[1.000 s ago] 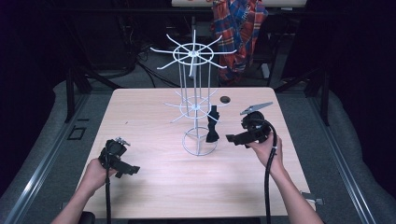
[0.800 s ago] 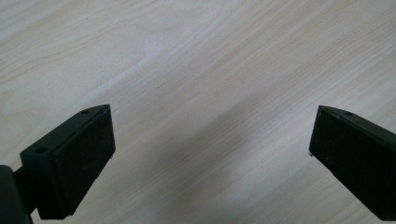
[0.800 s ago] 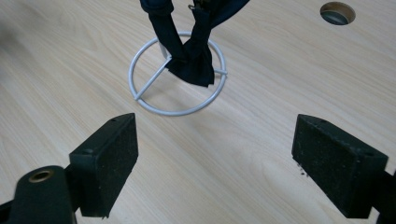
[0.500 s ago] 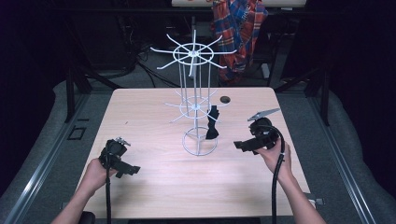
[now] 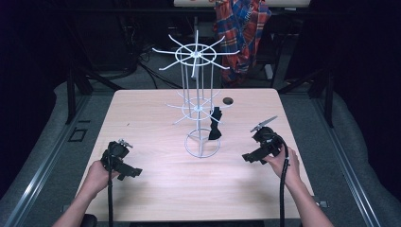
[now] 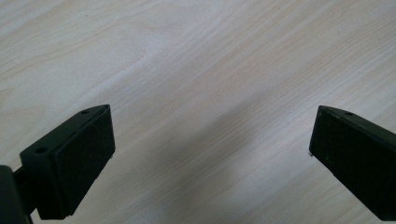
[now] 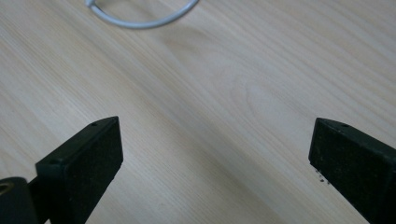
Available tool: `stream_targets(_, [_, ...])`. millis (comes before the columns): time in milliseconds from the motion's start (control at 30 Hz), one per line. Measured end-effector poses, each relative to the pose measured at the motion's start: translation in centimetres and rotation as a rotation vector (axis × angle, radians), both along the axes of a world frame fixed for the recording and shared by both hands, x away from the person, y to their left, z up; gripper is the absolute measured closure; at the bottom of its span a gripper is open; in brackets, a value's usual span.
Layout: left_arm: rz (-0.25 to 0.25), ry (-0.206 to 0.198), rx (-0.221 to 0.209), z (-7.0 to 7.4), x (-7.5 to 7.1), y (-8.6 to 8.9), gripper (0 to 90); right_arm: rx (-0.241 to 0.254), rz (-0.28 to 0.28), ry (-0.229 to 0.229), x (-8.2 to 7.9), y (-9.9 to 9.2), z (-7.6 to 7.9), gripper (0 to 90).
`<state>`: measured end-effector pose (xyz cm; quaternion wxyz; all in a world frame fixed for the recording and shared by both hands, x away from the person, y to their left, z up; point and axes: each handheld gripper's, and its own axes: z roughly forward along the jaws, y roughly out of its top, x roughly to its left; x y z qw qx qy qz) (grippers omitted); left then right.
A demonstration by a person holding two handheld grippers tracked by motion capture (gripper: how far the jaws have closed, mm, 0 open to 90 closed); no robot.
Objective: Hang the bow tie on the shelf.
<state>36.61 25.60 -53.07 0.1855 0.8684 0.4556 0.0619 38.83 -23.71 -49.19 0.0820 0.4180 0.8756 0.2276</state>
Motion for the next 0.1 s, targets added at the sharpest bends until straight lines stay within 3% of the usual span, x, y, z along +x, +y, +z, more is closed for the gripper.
stream_targets(100, [0.003, 0.000, 0.005, 0.00, 0.08, -0.07, 0.2, -0.016, 0.008, 0.009, 0.10, -0.02, -0.37, 0.0])
